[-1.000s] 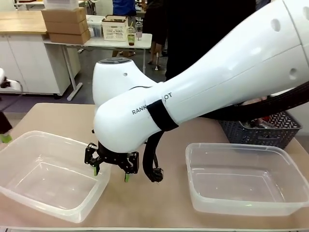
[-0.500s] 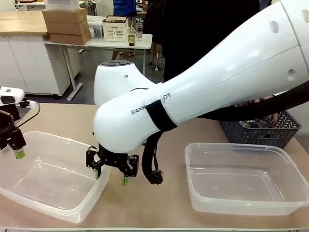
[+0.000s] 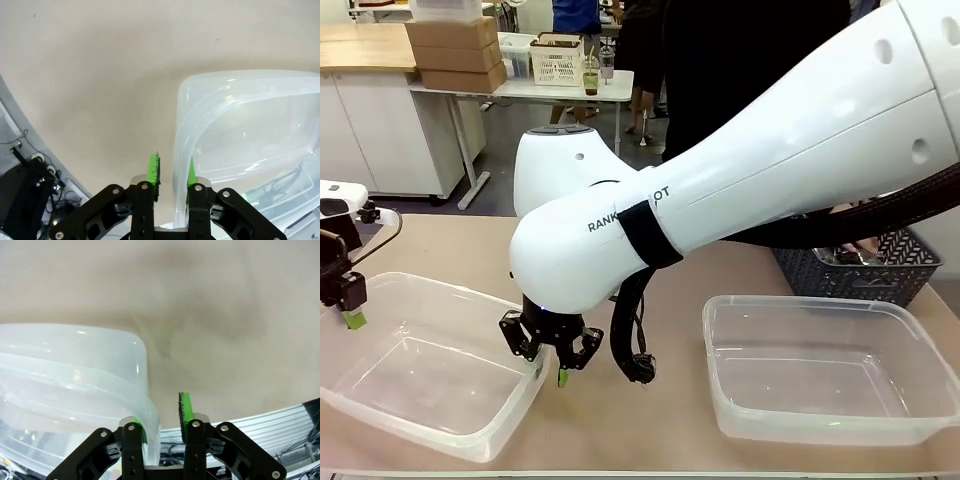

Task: Sort the waste into each basket.
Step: Pick up the Organizing box on the left side of the table and lift it, then offer the picked Organizing box to the human.

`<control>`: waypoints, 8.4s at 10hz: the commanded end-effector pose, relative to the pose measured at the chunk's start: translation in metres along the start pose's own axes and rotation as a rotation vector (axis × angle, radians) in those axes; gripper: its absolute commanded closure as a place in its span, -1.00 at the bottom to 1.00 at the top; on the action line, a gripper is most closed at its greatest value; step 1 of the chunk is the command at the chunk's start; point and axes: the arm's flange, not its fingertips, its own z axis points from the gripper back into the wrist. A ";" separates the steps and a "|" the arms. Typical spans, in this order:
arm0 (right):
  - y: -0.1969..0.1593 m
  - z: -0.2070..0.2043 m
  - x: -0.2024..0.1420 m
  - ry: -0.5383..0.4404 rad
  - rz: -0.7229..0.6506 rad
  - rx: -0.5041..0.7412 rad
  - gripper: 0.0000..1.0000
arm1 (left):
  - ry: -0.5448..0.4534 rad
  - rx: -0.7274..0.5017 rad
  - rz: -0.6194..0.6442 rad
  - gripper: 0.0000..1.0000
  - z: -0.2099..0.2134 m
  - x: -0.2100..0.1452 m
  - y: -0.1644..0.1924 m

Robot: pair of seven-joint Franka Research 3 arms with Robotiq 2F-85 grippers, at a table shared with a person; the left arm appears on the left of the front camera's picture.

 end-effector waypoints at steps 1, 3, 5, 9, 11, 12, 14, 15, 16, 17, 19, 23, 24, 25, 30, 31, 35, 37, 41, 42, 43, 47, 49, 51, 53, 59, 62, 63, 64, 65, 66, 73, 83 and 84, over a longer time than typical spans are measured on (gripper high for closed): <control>-0.005 0.004 -0.001 0.004 -0.029 -0.009 1.00 | -0.029 -0.004 -0.014 1.00 -0.037 -0.053 -0.032; -0.011 0.017 0.006 -0.028 -0.057 -0.022 1.00 | -0.008 0.000 0.039 1.00 -0.025 -0.053 -0.042; -0.021 0.043 0.016 -0.075 -0.072 -0.062 1.00 | 0.018 0.047 0.086 1.00 -0.005 -0.056 -0.058; -0.061 0.150 0.030 -0.146 0.105 -0.293 1.00 | -0.045 0.071 0.301 1.00 0.095 -0.054 -0.117; -0.083 0.179 0.035 -0.110 0.221 -0.313 1.00 | -0.158 0.022 0.250 1.00 0.136 -0.036 -0.152; -0.098 0.180 0.032 -0.075 0.284 -0.237 1.00 | -0.208 0.010 0.203 1.00 0.147 -0.029 -0.163; -0.059 0.180 0.015 -0.081 0.159 -0.188 1.00 | -0.121 -0.011 0.256 1.00 0.120 -0.038 -0.157; -0.059 0.180 0.015 -0.081 0.159 -0.188 1.00 | -0.121 -0.011 0.256 1.00 0.120 -0.038 -0.157; -0.067 0.196 0.018 -0.084 0.200 -0.173 0.93 | -0.142 -0.019 0.257 0.91 0.126 -0.036 -0.167; -0.087 0.189 0.045 -0.070 0.202 -0.140 0.93 | -0.194 -0.110 0.350 0.91 0.139 -0.013 -0.170; -0.122 0.189 0.084 -0.058 0.296 -0.163 0.93 | -0.211 -0.275 0.530 0.91 0.152 0.043 -0.195; -0.185 0.213 0.118 -0.021 0.345 -0.198 0.93 | -0.200 -0.139 0.504 0.91 0.141 0.125 -0.253; -0.195 0.210 0.119 -0.010 0.353 -0.188 0.93 | -0.155 -0.116 0.466 0.91 0.133 0.138 -0.269; -0.203 0.200 0.121 0.002 0.358 -0.168 0.93 | -0.146 -0.092 0.431 0.91 0.130 0.146 -0.282; -0.230 0.195 0.143 0.014 0.261 -0.157 0.93 | -0.085 -0.057 0.379 0.91 0.108 0.140 -0.281; -0.230 0.195 0.143 0.014 0.261 -0.157 0.93 | -0.085 -0.057 0.379 0.91 0.108 0.140 -0.281; -0.230 0.195 0.143 0.014 0.261 -0.157 0.93 | -0.085 -0.057 0.379 0.91 0.108 0.140 -0.281; -0.230 0.195 0.143 0.014 0.261 -0.157 0.93 | -0.085 -0.057 0.379 0.91 0.108 0.140 -0.281; -0.230 0.195 0.143 0.014 0.261 -0.157 0.93 | -0.085 -0.057 0.379 0.91 0.108 0.140 -0.281; -0.230 0.195 0.143 0.014 0.261 -0.157 0.93 | -0.085 -0.057 0.379 0.91 0.108 0.140 -0.281; -0.230 0.195 0.143 0.014 0.261 -0.157 0.93 | -0.085 -0.057 0.379 0.91 0.108 0.140 -0.281; -0.230 0.195 0.143 0.014 0.261 -0.157 0.93 | -0.085 -0.057 0.379 0.91 0.108 0.140 -0.281; -0.230 0.195 0.143 0.014 0.261 -0.157 0.93 | -0.085 -0.057 0.379 0.91 0.108 0.140 -0.281; -0.230 0.195 0.143 0.014 0.261 -0.157 0.93 | -0.085 -0.057 0.379 0.91 0.108 0.140 -0.281; -0.230 0.195 0.143 0.014 0.261 -0.157 0.93 | -0.085 -0.057 0.379 0.91 0.108 0.140 -0.281; -0.230 0.195 0.143 0.014 0.261 -0.157 0.93 | -0.085 -0.057 0.379 0.91 0.108 0.140 -0.281; -0.230 0.195 0.143 0.014 0.261 -0.157 0.93 | -0.085 -0.057 0.379 0.91 0.108 0.140 -0.281; -0.230 0.195 0.143 0.014 0.261 -0.157 0.93 | -0.085 -0.057 0.379 0.91 0.108 0.140 -0.281; -0.230 0.195 0.143 0.014 0.261 -0.157 0.93 | -0.085 -0.057 0.379 0.91 0.108 0.140 -0.281; -0.230 0.195 0.143 0.014 0.261 -0.157 0.93 | -0.085 -0.057 0.379 0.91 0.108 0.140 -0.281; -0.230 0.195 0.143 0.014 0.261 -0.157 0.93 | -0.085 -0.057 0.379 0.91 0.108 0.140 -0.281; -0.230 0.195 0.143 0.014 0.261 -0.157 0.93 | -0.085 -0.057 0.379 0.91 0.108 0.140 -0.281; -0.230 0.195 0.143 0.014 0.261 -0.157 0.93 | -0.085 -0.057 0.379 0.91 0.108 0.140 -0.281; -0.230 0.195 0.143 0.014 0.261 -0.157 0.93 | -0.085 -0.057 0.379 0.91 0.108 0.140 -0.281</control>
